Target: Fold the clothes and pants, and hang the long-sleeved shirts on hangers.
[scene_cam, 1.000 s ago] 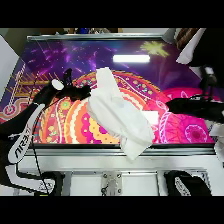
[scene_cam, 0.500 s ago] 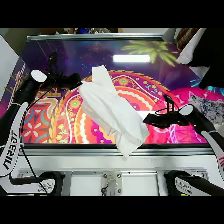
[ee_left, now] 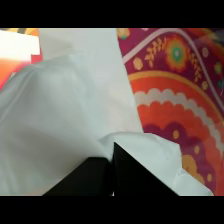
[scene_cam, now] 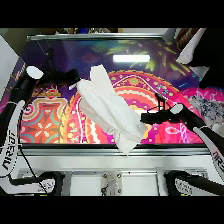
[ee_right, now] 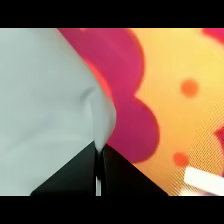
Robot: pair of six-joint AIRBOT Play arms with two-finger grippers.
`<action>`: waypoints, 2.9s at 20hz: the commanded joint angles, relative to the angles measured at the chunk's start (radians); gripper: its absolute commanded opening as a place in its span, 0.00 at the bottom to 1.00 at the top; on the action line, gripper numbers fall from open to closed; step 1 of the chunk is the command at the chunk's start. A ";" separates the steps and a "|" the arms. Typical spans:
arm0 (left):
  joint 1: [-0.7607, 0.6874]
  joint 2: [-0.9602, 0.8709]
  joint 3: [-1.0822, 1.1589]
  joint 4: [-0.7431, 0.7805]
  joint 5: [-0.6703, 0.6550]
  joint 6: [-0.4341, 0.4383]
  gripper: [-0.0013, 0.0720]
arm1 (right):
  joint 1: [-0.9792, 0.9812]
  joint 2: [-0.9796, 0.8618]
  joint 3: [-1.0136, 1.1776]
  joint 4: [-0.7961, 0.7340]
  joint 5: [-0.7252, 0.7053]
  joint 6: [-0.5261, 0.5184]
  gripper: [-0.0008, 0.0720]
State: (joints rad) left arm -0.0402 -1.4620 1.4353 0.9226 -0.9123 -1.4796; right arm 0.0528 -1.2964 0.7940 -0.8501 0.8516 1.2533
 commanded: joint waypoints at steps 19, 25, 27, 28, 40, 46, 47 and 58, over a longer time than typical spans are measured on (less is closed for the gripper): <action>0.032 0.269 0.137 -0.003 0.024 0.042 0.03 | -0.142 0.648 0.574 -0.130 0.542 0.266 0.02; 0.002 0.015 0.163 -0.007 0.071 0.040 0.03 | 0.074 0.568 0.253 0.021 0.169 0.265 0.03; -0.003 -0.058 0.246 -0.009 0.064 0.039 0.03 | 0.173 0.456 0.235 0.014 -0.051 0.226 0.03; -0.012 -0.089 0.291 -0.008 0.062 0.038 0.03 | 0.203 0.397 0.236 0.014 -0.143 0.188 0.08; 0.071 0.027 0.119 0.219 -0.403 -0.066 0.77 | -0.098 0.486 0.252 -0.059 -0.040 0.074 0.91; -0.117 0.169 -0.536 0.013 -0.075 -0.079 0.77 | -0.107 0.600 0.251 -0.107 0.064 0.082 0.91; -0.156 0.164 -0.591 -0.033 -0.006 -0.073 0.77 | -0.107 0.604 0.251 -0.106 0.064 0.082 0.91; -0.325 -0.108 -0.421 -0.149 -0.006 0.104 0.77 | -0.107 0.606 0.251 -0.117 0.145 0.085 0.91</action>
State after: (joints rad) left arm -0.3504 -1.5120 0.9634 0.7876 -0.8795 -1.3945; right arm -0.0540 -0.6914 1.0451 -0.9581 0.9806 1.3376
